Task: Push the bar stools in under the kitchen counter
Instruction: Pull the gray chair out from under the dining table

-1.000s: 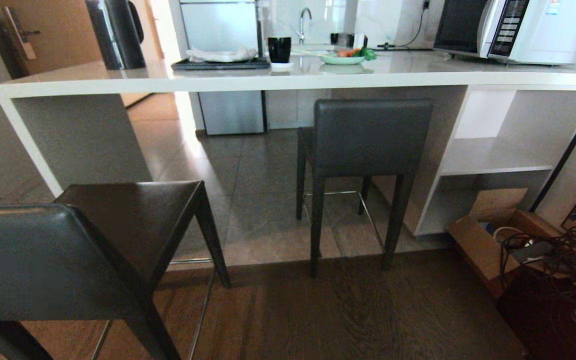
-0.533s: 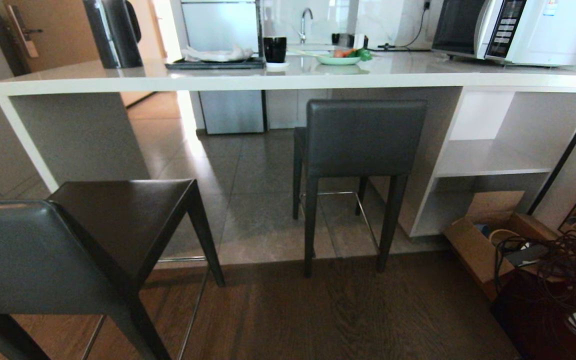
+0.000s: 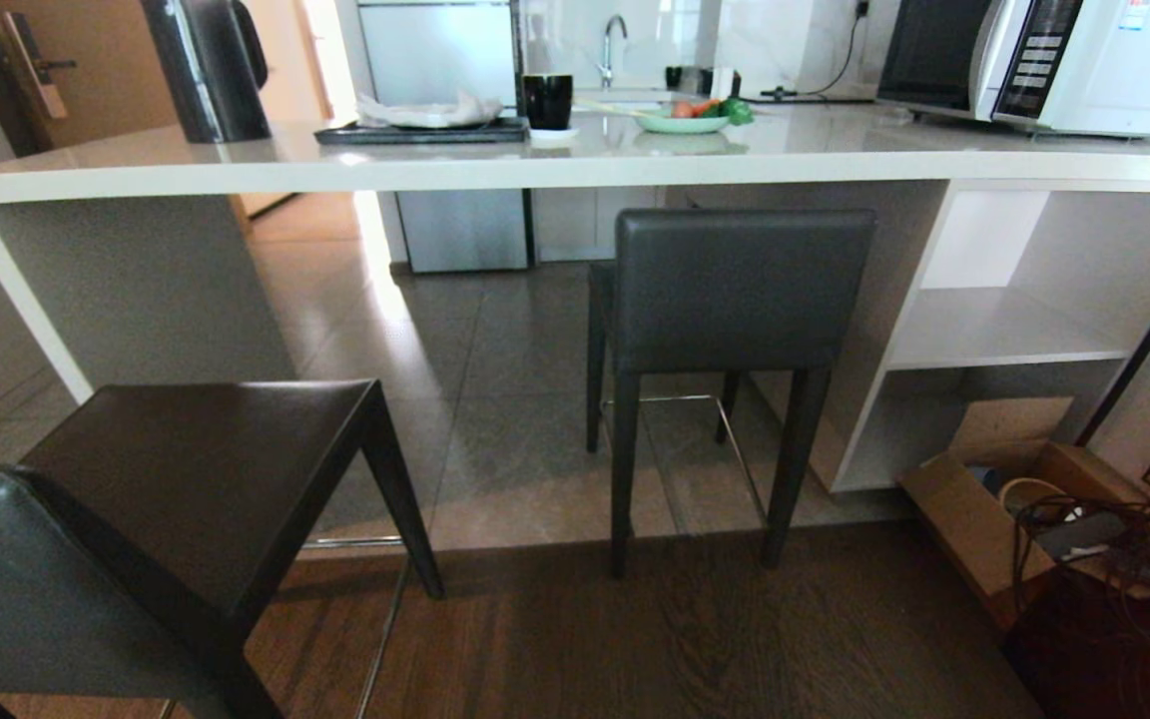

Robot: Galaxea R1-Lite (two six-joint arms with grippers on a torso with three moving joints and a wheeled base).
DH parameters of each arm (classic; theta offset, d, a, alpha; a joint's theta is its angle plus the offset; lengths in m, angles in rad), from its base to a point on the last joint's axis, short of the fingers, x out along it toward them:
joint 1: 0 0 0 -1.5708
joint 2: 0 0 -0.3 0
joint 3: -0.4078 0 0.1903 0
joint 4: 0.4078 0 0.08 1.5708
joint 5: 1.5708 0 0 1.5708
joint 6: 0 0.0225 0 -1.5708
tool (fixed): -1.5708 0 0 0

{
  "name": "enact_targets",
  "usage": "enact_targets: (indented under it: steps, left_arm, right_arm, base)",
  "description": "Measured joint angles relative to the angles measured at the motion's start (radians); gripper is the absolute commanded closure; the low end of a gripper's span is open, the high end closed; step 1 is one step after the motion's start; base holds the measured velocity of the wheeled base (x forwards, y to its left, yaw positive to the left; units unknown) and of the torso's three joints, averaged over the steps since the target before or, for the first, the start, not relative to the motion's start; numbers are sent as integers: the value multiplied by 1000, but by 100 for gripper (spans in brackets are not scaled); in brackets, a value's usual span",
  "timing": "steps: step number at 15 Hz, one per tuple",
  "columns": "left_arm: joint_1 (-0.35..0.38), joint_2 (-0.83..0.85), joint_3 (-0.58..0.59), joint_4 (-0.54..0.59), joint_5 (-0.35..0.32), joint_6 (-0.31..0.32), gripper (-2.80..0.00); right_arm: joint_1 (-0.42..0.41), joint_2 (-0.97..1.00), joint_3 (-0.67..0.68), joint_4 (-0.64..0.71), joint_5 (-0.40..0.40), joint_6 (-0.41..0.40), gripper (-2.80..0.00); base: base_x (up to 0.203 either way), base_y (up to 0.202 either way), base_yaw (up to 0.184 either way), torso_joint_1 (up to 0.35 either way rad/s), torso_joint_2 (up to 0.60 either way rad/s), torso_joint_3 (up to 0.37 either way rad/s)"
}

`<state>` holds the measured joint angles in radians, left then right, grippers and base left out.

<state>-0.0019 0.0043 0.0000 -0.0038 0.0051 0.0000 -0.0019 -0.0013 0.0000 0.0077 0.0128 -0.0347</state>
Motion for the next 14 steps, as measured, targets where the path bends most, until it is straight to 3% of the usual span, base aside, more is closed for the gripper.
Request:
enact_targets:
  steps: [4,14]
  left_arm:
    - [0,0,0,0,0,0,0]
    - [0,0,0,0,0,0,0]
  right_arm:
    - [0,0,0,0,0,0,0]
    - [0,0,0,0,0,0,0]
  base:
    - [158,0,5,5,5,1]
    - [0,0,0,0,0,0]
